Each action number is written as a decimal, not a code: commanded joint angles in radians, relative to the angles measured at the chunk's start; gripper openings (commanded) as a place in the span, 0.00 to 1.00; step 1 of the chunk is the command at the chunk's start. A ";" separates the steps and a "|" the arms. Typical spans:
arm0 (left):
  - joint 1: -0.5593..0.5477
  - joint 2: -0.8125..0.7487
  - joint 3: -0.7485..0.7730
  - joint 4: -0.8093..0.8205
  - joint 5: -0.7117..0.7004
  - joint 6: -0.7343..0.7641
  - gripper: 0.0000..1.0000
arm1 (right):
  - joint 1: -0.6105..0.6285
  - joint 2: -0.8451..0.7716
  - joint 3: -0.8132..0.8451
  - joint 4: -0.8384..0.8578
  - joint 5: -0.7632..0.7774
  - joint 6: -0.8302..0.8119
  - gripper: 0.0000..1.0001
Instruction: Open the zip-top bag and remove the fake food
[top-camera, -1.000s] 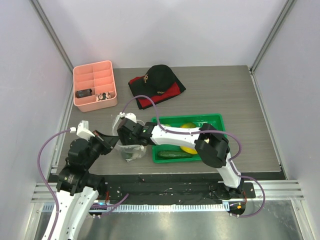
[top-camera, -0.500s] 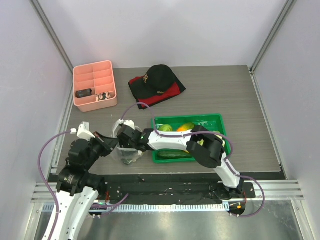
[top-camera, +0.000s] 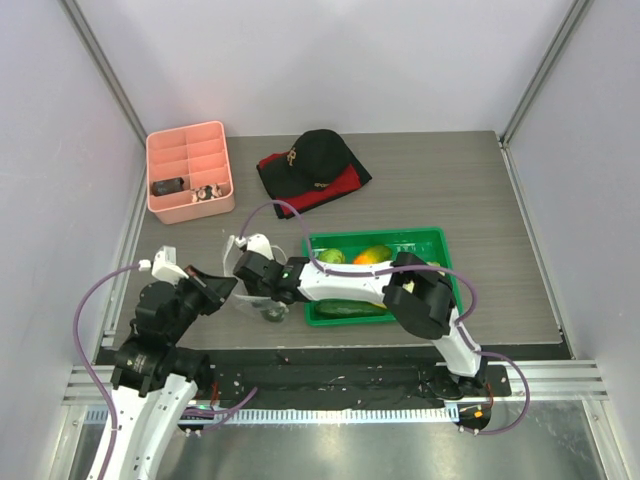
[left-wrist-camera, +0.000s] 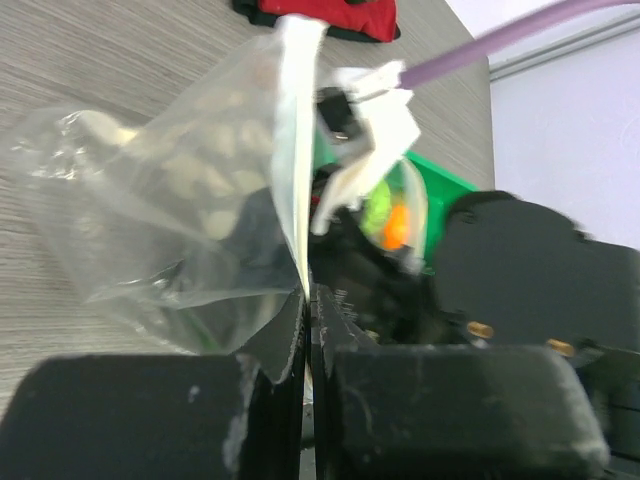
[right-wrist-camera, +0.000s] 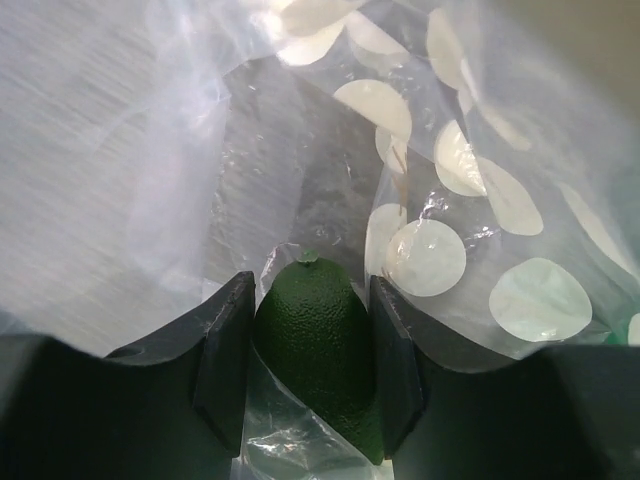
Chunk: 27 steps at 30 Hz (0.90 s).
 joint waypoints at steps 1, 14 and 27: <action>0.003 -0.004 0.038 0.027 -0.044 0.008 0.00 | 0.006 -0.133 0.034 -0.041 0.156 -0.116 0.03; 0.003 0.062 0.131 0.006 -0.063 0.027 0.28 | -0.035 -0.114 0.058 -0.038 -0.005 -0.095 0.76; 0.003 0.019 0.257 -0.355 -0.353 -0.237 0.23 | -0.104 -0.166 -0.014 0.007 -0.182 -0.037 0.68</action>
